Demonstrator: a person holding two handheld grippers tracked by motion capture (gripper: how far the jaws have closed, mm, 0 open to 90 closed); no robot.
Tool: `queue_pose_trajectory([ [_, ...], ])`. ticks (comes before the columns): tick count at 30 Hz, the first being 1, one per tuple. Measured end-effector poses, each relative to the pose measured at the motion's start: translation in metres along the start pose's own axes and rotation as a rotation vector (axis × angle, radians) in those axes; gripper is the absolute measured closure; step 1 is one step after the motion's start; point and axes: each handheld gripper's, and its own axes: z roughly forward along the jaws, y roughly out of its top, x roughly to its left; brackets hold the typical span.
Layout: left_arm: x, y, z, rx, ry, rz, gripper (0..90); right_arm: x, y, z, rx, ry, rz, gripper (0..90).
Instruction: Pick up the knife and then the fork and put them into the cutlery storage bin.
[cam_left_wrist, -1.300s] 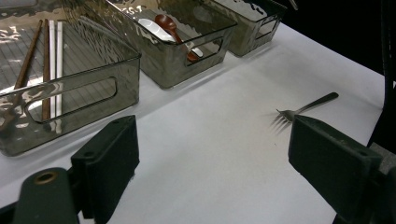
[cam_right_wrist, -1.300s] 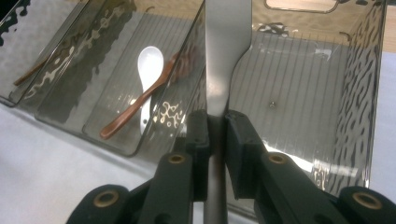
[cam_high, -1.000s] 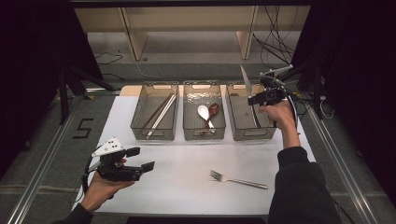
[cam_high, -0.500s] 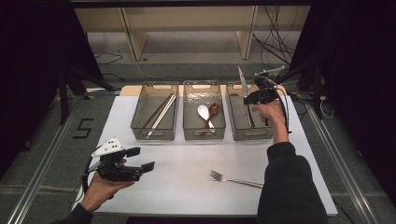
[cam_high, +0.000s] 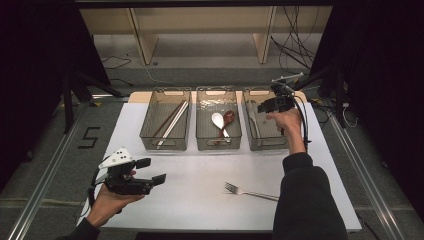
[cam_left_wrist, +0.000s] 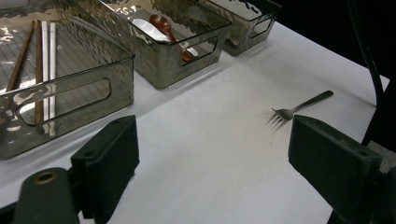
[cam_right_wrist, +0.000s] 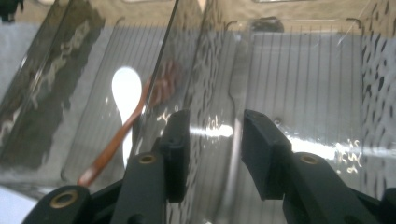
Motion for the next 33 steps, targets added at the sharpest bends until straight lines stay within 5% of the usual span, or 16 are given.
queue_pose_trajectory([
  [10, 0.000, 0.000, 0.001, 0.001, 0.002, -0.001, 15.6, 0.014, -0.020, -0.024, 0.001, 0.032, -0.157, 39.1],
  [17, 0.001, -0.001, 0.001, 0.000, 0.006, -0.009, 15.6, 0.037, -0.048, -0.052, -0.018, 0.097, -0.306, 34.9],
  [27, 0.001, -0.001, 0.002, 0.007, 0.011, -0.004, 15.6, 0.061, -0.088, -0.074, -0.045, 0.151, -0.412, 31.8],
  [33, 0.001, -0.001, 0.001, 0.008, 0.011, -0.002, 15.6, 0.073, -0.115, -0.074, -0.009, 0.181, -0.480, 30.6],
])
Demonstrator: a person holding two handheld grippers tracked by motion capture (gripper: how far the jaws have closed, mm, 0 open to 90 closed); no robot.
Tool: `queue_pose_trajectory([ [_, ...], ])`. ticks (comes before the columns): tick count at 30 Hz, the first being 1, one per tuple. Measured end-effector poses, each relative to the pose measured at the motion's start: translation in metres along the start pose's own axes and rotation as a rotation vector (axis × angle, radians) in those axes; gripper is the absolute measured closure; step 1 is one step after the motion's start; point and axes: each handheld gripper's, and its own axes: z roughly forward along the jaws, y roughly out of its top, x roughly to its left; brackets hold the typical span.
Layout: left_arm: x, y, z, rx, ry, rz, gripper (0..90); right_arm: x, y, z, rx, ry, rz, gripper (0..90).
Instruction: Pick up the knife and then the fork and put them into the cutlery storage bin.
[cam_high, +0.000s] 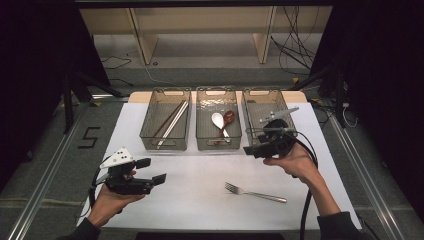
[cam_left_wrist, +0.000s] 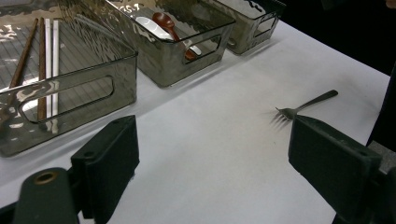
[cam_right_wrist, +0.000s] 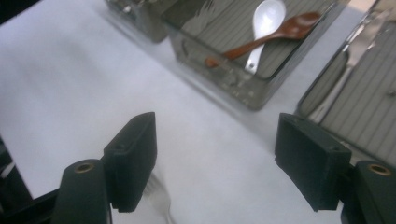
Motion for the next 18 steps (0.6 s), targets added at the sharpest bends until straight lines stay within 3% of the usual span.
queue_pose_trajectory([
  [11, 0.000, 0.000, -0.001, -0.005, 0.000, 0.001, 15.6, 0.017, -0.028, 0.013, 0.103, 0.029, -0.060, 29.4],
  [18, 0.000, 0.000, -0.001, -0.003, -0.001, 0.005, 15.6, 0.029, -0.045, 0.026, 0.198, 0.041, -0.108, 29.5],
])
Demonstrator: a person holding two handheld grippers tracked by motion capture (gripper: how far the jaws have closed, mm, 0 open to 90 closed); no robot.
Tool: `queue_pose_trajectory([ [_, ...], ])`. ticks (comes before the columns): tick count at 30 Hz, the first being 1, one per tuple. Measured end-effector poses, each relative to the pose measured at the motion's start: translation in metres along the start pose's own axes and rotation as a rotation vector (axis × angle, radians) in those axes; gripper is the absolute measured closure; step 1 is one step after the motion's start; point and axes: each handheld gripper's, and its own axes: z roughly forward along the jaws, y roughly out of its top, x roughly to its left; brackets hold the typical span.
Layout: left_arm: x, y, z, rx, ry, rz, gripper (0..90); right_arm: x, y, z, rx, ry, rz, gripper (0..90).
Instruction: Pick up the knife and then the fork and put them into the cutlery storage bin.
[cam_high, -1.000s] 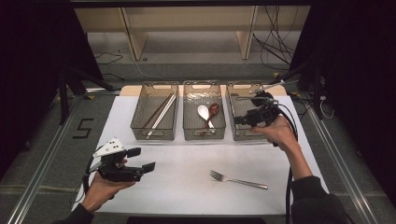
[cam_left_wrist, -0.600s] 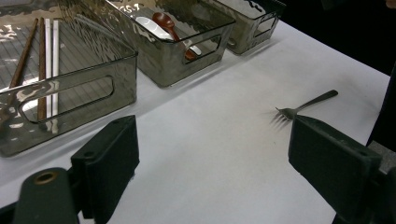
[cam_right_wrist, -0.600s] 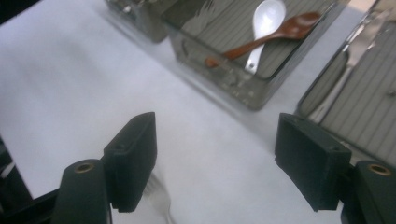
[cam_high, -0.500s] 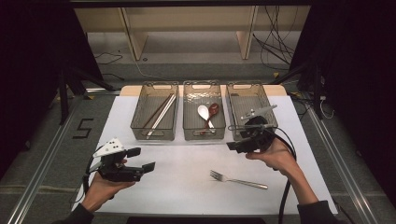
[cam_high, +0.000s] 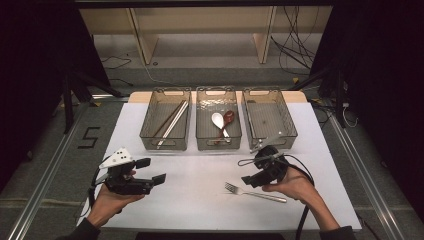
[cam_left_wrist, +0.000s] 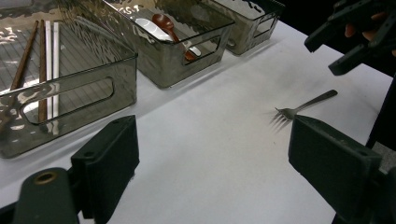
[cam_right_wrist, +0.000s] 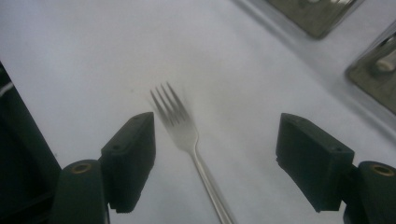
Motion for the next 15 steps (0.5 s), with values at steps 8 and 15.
queue_pose_trajectory([
  [8, 0.000, 0.000, 0.000, -0.002, 0.000, -0.003, 15.6, 0.004, -0.012, 0.012, 0.071, -0.008, -0.024, 32.6],
  [15, -0.001, 0.000, 0.000, -0.001, 0.000, 0.000, 15.6, 0.007, -0.018, 0.019, 0.126, -0.017, -0.045, 36.3],
])
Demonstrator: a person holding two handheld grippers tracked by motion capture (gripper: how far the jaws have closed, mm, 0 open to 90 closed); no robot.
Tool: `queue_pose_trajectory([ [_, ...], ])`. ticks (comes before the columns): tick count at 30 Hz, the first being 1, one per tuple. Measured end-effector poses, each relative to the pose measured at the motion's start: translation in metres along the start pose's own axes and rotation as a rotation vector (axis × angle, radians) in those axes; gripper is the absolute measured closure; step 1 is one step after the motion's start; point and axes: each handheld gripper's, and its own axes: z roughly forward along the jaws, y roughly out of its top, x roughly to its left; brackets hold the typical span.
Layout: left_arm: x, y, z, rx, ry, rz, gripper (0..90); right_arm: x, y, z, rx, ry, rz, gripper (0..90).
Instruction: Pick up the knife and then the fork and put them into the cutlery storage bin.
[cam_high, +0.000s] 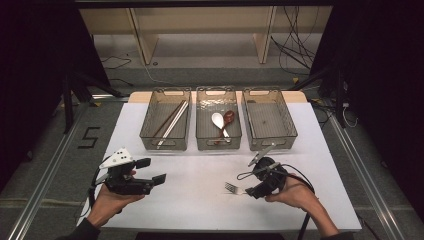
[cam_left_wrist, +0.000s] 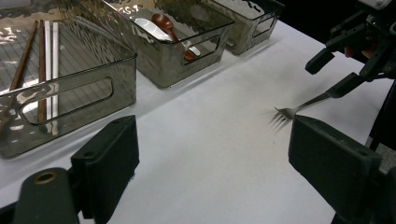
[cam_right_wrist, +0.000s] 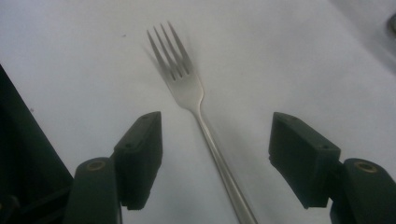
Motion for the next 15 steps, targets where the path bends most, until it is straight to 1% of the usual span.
queue_pose_trajectory([
  [5, 0.000, 0.000, 0.000, 0.001, -0.001, 0.000, 15.6, 0.002, -0.003, 0.006, 0.050, -0.006, -0.017, 44.2],
  [9, 0.000, 0.000, 0.001, 0.001, -0.003, 0.001, 15.6, 0.002, -0.006, 0.013, 0.086, -0.009, -0.016, 51.1],
  [15, -0.001, 0.000, 0.001, 0.005, -0.004, 0.002, 15.6, 0.002, -0.008, 0.022, 0.125, -0.028, -0.023, 57.5],
])
